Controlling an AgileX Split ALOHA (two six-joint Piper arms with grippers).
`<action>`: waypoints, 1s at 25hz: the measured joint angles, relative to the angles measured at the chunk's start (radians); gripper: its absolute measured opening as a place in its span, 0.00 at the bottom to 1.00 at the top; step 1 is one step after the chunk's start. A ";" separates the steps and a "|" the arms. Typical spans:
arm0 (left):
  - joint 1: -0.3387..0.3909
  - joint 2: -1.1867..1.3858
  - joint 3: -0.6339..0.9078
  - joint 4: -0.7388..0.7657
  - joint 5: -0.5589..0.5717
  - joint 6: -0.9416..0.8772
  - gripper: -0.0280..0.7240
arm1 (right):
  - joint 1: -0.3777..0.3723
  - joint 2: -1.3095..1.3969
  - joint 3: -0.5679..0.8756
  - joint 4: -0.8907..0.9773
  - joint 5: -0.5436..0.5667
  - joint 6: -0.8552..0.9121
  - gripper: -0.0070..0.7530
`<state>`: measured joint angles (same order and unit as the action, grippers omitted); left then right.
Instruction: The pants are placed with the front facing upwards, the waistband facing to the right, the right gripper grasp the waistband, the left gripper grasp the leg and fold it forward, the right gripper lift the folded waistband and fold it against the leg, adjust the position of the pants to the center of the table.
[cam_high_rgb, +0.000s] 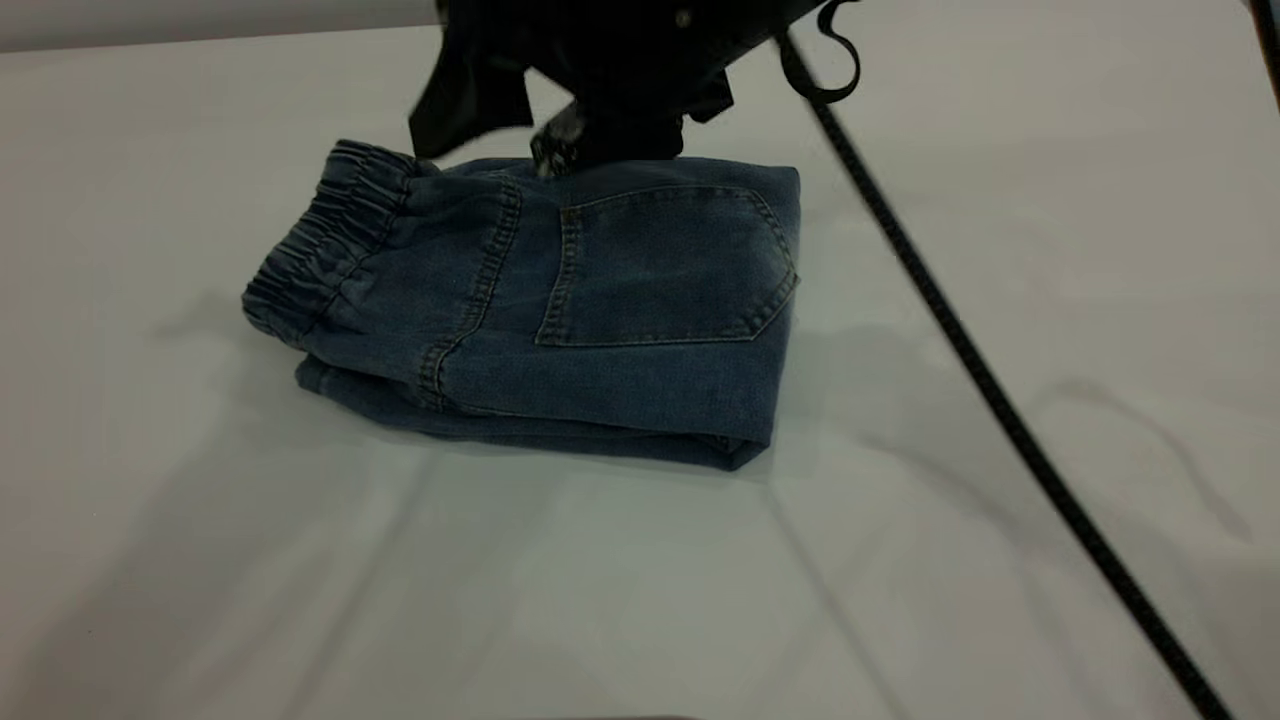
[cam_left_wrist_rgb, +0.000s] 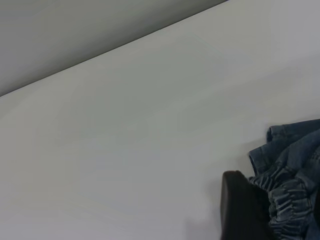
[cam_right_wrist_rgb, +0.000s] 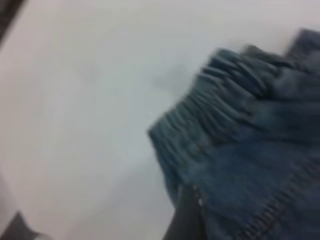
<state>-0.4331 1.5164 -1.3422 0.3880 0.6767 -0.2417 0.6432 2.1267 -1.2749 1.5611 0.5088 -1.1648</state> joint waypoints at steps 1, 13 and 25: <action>0.000 0.000 0.000 0.000 0.000 0.000 0.46 | 0.020 0.000 -0.014 -0.061 -0.029 0.057 0.73; 0.000 0.000 0.000 0.000 0.000 0.030 0.46 | 0.125 0.041 -0.231 -0.924 -0.001 0.963 0.68; 0.004 0.000 0.000 0.177 0.063 0.023 0.46 | 0.125 0.050 -0.279 -1.220 0.193 1.362 0.58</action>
<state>-0.4289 1.5164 -1.3422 0.5651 0.7394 -0.2183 0.7684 2.1764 -1.5538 0.3407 0.7021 0.1977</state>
